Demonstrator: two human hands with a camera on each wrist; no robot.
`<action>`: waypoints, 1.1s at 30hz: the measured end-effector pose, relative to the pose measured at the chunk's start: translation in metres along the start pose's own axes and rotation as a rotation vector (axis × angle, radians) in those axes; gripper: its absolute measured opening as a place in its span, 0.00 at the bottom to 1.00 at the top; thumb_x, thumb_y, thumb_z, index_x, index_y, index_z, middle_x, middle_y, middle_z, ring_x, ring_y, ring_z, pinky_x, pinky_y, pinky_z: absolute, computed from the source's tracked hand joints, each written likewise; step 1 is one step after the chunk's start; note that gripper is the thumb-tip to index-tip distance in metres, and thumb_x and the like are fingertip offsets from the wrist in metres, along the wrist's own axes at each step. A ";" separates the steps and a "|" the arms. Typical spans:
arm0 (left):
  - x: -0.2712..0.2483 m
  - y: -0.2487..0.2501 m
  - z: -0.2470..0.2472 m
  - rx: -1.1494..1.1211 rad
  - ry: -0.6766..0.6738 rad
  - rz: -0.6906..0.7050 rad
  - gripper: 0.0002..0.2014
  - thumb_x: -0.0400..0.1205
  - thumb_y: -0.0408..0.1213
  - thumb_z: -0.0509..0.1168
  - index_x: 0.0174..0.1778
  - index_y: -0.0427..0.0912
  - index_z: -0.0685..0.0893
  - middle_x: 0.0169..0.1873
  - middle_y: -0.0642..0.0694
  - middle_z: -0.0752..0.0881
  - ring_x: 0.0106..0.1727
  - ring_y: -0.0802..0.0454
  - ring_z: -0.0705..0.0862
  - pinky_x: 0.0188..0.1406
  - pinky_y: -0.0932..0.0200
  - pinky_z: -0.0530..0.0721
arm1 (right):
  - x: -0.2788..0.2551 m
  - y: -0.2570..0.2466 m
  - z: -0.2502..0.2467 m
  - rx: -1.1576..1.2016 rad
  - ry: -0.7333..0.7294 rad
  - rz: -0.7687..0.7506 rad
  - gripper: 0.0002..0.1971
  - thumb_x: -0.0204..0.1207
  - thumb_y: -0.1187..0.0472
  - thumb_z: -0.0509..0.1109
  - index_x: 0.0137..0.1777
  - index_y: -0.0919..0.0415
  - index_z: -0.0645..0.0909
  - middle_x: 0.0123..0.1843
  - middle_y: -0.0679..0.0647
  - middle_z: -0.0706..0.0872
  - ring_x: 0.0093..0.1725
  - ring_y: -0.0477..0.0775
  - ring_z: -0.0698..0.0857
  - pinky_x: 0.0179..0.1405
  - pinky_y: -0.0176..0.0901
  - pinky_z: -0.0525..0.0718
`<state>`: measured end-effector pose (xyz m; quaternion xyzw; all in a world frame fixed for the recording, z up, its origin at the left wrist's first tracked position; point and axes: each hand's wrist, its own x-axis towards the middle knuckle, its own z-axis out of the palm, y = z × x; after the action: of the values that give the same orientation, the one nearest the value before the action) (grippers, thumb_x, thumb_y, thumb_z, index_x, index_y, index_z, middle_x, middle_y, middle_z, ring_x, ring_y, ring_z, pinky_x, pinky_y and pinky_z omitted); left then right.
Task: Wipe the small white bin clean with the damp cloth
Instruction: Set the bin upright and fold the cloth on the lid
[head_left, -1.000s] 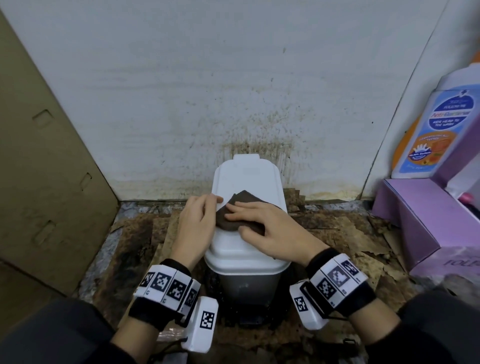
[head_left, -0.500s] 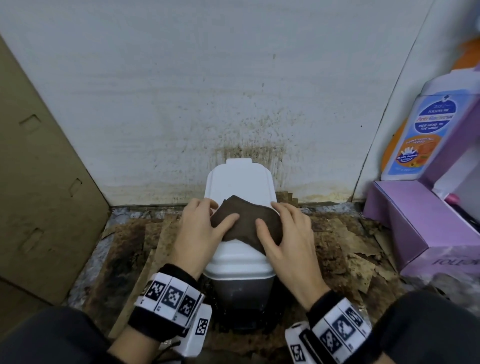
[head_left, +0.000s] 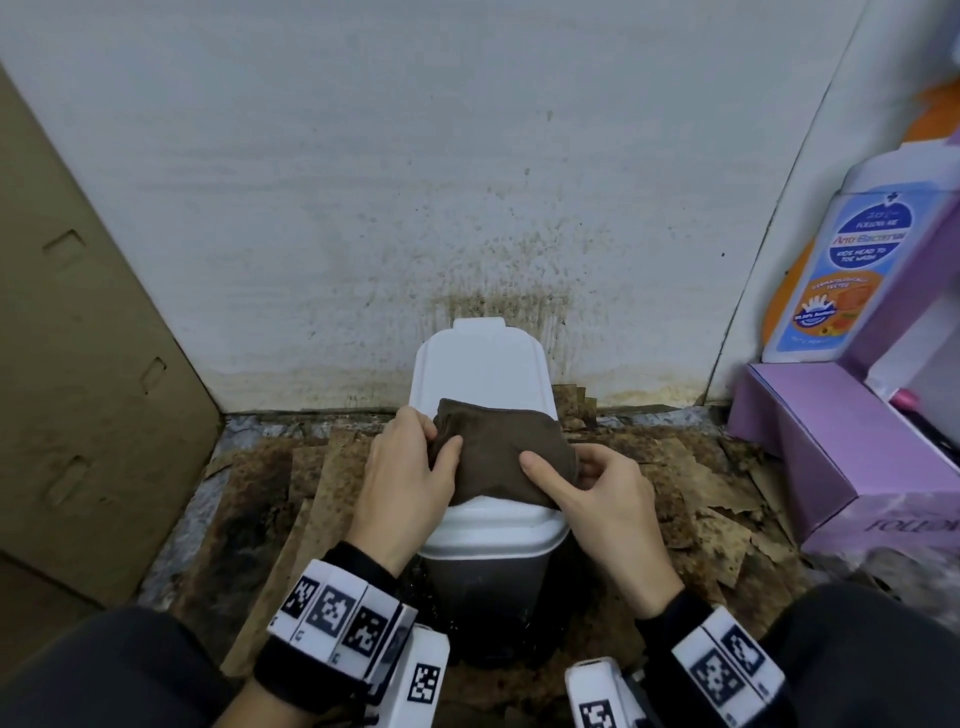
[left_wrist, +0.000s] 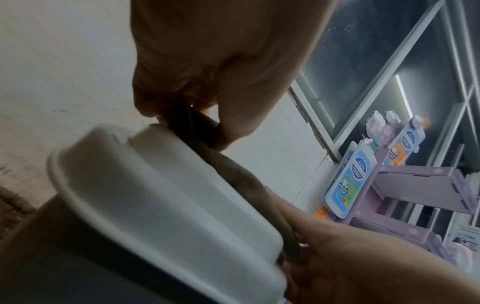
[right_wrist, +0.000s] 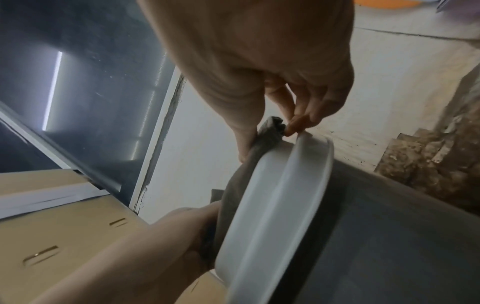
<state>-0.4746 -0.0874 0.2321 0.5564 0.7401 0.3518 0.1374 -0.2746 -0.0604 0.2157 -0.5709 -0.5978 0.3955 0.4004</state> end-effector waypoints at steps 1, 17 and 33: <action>-0.002 0.000 -0.001 -0.021 0.010 0.002 0.11 0.87 0.45 0.65 0.47 0.45 0.71 0.39 0.49 0.77 0.39 0.54 0.75 0.31 0.63 0.65 | 0.001 -0.001 0.000 0.000 0.008 -0.024 0.22 0.70 0.41 0.84 0.58 0.51 0.88 0.47 0.42 0.93 0.46 0.34 0.90 0.41 0.24 0.85; -0.010 0.000 -0.007 -0.019 0.161 -0.094 0.17 0.83 0.56 0.69 0.49 0.44 0.80 0.37 0.51 0.85 0.40 0.56 0.82 0.32 0.65 0.72 | 0.010 -0.008 0.003 -0.208 -0.056 -0.153 0.12 0.82 0.43 0.74 0.42 0.49 0.83 0.36 0.41 0.87 0.40 0.32 0.85 0.35 0.30 0.79; 0.001 0.032 0.004 0.008 0.033 0.069 0.08 0.90 0.43 0.59 0.50 0.42 0.74 0.33 0.47 0.81 0.35 0.49 0.81 0.31 0.49 0.73 | 0.020 -0.011 -0.046 -0.277 -0.124 -0.253 0.21 0.92 0.47 0.60 0.48 0.66 0.77 0.37 0.58 0.82 0.32 0.48 0.80 0.28 0.38 0.72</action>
<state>-0.4488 -0.0810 0.2508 0.5761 0.7242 0.3625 0.1107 -0.2362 -0.0404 0.2433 -0.5155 -0.7370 0.2904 0.3267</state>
